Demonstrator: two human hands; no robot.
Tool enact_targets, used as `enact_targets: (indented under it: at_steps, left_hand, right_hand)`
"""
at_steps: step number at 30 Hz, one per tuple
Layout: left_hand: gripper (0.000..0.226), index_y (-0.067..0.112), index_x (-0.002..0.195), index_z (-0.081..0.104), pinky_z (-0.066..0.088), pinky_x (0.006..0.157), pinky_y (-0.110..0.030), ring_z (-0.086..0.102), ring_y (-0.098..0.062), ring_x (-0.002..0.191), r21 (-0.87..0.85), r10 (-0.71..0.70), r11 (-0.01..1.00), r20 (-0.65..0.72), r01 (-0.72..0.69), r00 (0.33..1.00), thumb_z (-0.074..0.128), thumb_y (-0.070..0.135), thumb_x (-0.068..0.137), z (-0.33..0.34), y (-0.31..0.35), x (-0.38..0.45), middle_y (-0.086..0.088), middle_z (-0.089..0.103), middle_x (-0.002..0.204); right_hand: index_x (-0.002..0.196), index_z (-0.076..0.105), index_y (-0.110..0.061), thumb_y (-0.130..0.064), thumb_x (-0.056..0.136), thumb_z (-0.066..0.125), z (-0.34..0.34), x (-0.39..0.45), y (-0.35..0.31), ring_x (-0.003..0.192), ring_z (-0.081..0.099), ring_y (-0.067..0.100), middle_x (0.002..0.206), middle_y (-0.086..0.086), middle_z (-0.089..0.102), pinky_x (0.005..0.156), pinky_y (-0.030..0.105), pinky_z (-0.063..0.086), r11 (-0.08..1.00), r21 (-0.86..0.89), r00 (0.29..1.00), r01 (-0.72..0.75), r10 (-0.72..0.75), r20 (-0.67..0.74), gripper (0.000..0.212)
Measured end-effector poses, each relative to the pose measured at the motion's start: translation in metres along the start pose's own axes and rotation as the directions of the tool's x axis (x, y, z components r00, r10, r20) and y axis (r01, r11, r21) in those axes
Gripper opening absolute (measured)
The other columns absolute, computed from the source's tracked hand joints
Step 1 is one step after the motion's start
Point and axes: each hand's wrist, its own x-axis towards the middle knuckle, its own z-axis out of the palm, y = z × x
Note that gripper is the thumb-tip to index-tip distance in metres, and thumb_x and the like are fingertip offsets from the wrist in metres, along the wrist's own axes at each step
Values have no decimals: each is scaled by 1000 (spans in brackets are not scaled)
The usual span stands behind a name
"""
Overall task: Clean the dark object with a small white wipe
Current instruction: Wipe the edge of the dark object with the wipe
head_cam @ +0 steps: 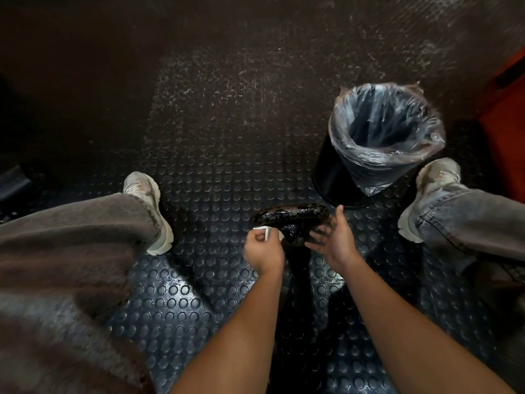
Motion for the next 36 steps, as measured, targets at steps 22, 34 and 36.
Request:
enact_targets:
  at_steps: [22,34,36]
  left_hand:
    - [11,8,92,67,50,63,-23,73,-15,73,-293,-350,888,70,355,934,74,11,85,-9,2,9,-4,74,82]
    - [10,13,82,71,44,54,-14,64,-13,68,-75,34,997,-28,-36,999,79,18,78,-1,3,-6,3,70,74]
    - [11,14,82,72,50,62,-22,67,-18,74,-43,-60,997,-34,59,998,80,21,78,-1,1,0,2,70,75]
  right_hand:
    - [150,41,-21,-71,97,30,1,-4,-3,126,52,37,140,12,52,94,56,52,1000,29,1000,-5,5,3,74]
    - [148,43,-20,-72,97,29,1,-3,-1,125,53,36,135,11,55,96,57,52,1000,28,1000,0,0,0,74]
    - [145,49,-19,-74,95,28,0,-4,-1,125,54,36,138,13,57,90,53,54,1000,12,1000,-4,4,21,77]
